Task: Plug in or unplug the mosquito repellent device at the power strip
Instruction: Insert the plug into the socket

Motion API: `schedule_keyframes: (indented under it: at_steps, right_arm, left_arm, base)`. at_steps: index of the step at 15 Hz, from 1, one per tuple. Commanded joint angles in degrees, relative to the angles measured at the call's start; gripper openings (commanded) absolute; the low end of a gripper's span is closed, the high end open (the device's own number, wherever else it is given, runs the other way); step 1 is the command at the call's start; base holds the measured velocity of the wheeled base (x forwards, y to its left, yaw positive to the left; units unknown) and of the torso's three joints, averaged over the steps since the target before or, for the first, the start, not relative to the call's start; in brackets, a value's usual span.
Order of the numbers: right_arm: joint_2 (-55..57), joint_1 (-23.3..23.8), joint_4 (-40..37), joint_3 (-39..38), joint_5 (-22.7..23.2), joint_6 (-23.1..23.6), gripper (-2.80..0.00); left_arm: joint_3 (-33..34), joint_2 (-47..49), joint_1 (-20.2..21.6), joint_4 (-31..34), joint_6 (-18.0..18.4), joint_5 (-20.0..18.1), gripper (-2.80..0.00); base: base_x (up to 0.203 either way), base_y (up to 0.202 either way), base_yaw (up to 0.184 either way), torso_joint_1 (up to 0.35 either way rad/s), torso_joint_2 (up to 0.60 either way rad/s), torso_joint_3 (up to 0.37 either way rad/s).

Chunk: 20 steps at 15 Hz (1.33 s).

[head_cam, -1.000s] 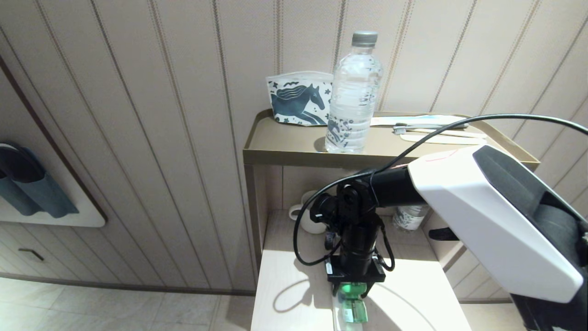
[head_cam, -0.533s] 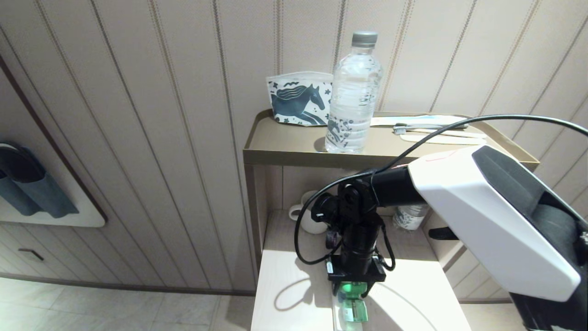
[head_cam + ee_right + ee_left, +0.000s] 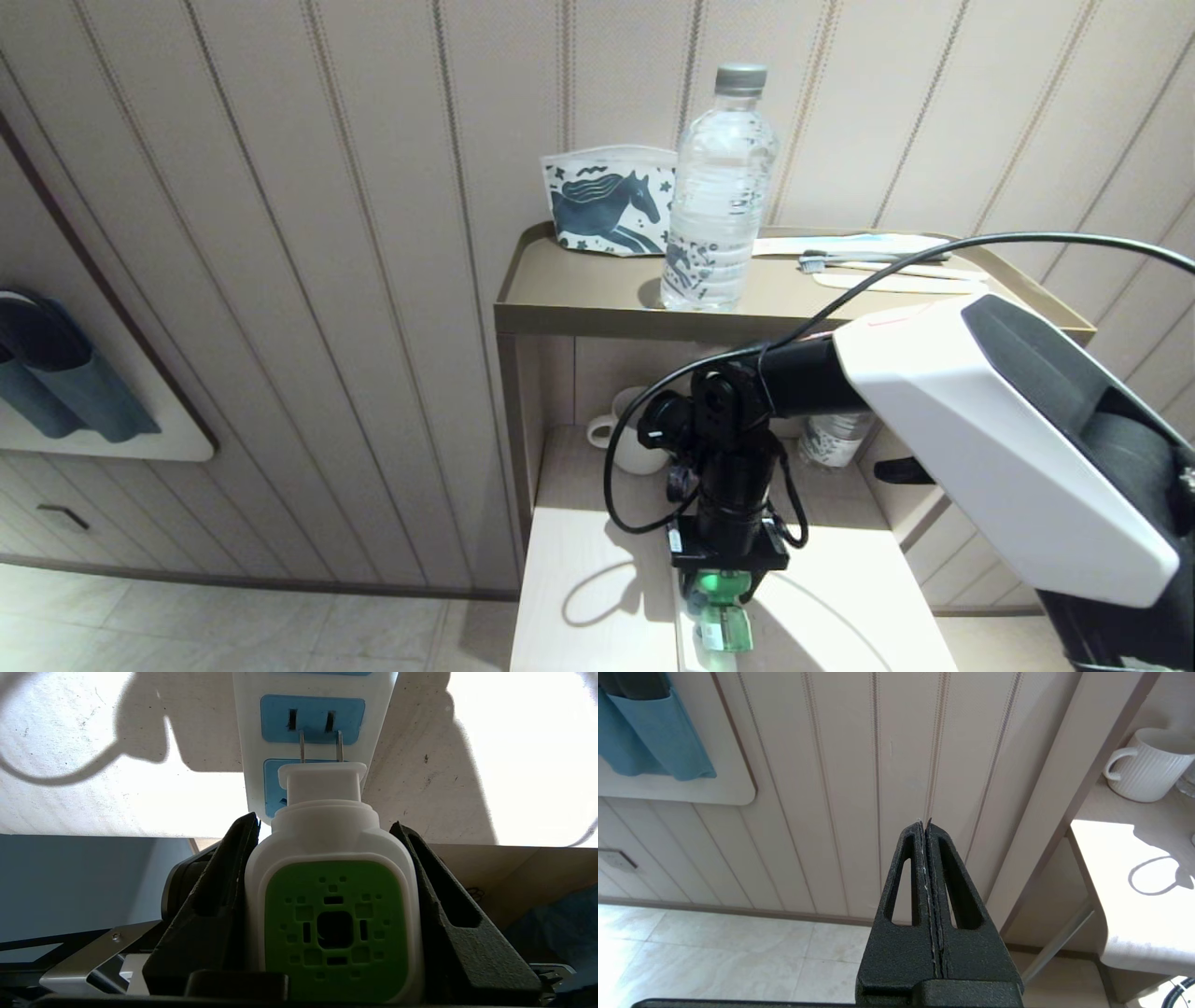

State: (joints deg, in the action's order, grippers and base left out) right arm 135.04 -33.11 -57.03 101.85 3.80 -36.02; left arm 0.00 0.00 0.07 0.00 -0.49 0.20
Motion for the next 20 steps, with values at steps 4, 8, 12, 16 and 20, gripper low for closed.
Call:
schedule_keyframes:
  at_steps: [4, 8, 12, 16, 20]
  right_arm:
    - [1.4, -0.2, -0.3, 1.2, 0.3, -0.2, -2.80]
    - [3.7, 0.0, -0.7, 3.3, 0.2, 0.2, -2.80]
    - [4.9, 0.0, -0.7, 4.4, 0.2, 0.3, -2.80]
    - [5.8, 0.1, -1.1, 6.7, 0.2, 0.3, -2.80]
    - [6.4, 0.1, -2.4, 7.7, 0.3, 0.3, -2.80]
  left_arm:
    - [0.0, 0.1, 0.0, 0.0, 0.0, 0.1, -2.80]
    - [0.0, 0.1, 0.0, 0.0, 0.0, 0.0, -2.80]
    - [0.0, 0.1, 0.0, 0.0, 0.0, 0.0, -2.80]
    - [0.0, 0.1, 0.0, 0.0, 0.0, 0.0, -2.80]
    - [0.0, 0.1, 0.0, 0.0, 0.0, 0.0, -2.80]
  base:
    - [0.000, 0.000, 0.000, 0.000, 0.00, 0.000]
    - [0.000, 0.000, 0.000, 0.000, 0.00, 0.000]
    - [0.000, 0.000, 0.000, 0.000, 0.00, 0.000]
    - [0.000, 0.000, 0.000, 0.000, 0.00, 0.000]
    - [0.000, 0.000, 0.000, 0.000, 0.00, 0.000]
